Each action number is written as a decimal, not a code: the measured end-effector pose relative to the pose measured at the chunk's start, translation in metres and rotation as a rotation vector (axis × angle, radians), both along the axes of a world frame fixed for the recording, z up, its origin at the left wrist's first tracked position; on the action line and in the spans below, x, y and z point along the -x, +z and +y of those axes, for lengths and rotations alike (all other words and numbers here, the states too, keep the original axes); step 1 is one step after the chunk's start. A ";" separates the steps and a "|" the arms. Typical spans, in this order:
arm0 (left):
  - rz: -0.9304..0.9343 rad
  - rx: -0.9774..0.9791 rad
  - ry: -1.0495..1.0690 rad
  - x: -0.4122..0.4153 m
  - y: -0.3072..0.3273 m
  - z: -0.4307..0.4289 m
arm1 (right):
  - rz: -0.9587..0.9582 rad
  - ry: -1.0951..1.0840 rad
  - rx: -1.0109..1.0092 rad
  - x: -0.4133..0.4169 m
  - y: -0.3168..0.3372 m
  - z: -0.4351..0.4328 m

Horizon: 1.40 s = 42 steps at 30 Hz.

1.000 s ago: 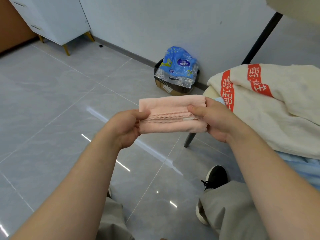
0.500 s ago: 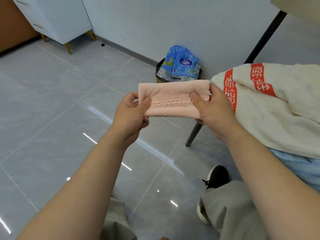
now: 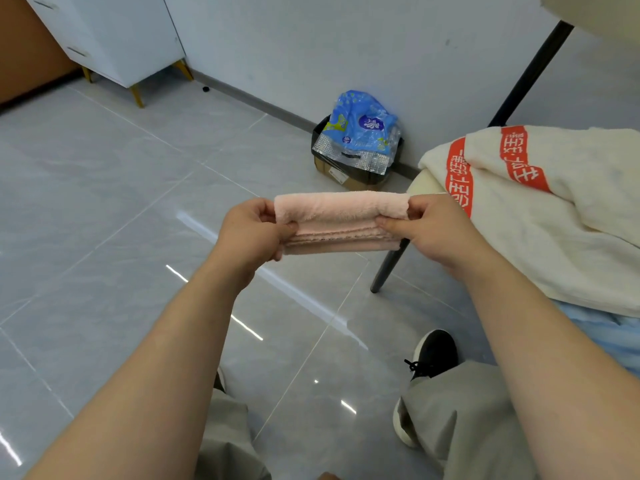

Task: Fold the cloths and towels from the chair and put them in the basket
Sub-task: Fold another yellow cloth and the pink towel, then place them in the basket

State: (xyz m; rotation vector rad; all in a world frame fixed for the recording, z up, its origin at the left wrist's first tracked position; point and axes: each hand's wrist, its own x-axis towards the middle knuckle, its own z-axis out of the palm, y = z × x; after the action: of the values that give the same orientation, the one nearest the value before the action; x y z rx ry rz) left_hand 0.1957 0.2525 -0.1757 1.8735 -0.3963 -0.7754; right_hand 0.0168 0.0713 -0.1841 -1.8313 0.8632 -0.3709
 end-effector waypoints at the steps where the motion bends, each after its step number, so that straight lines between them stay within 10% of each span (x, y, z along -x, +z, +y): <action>1: 0.038 -0.018 -0.002 0.000 0.001 -0.001 | 0.023 0.014 -0.018 0.000 0.001 -0.001; 13: 0.369 -0.075 0.173 -0.026 -0.073 0.004 | 0.294 0.042 -0.418 -0.031 -0.084 0.000; 20: 0.572 -0.165 0.442 -0.026 -0.117 0.025 | 0.359 -0.292 -0.904 -0.057 -0.134 0.037; 26: 0.665 -0.332 0.479 0.034 -0.138 0.119 | 0.551 -0.303 -0.883 -0.024 -0.136 0.119; 42: 0.682 -0.267 0.356 -0.094 0.291 0.293 | 0.587 0.090 -0.907 -0.189 0.305 0.242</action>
State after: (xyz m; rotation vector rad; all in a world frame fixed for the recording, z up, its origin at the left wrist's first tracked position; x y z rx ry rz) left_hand 0.2895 0.5453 0.1157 1.7158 0.4769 -1.1886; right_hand 0.2063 0.3129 0.1210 -1.0992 1.0926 0.5798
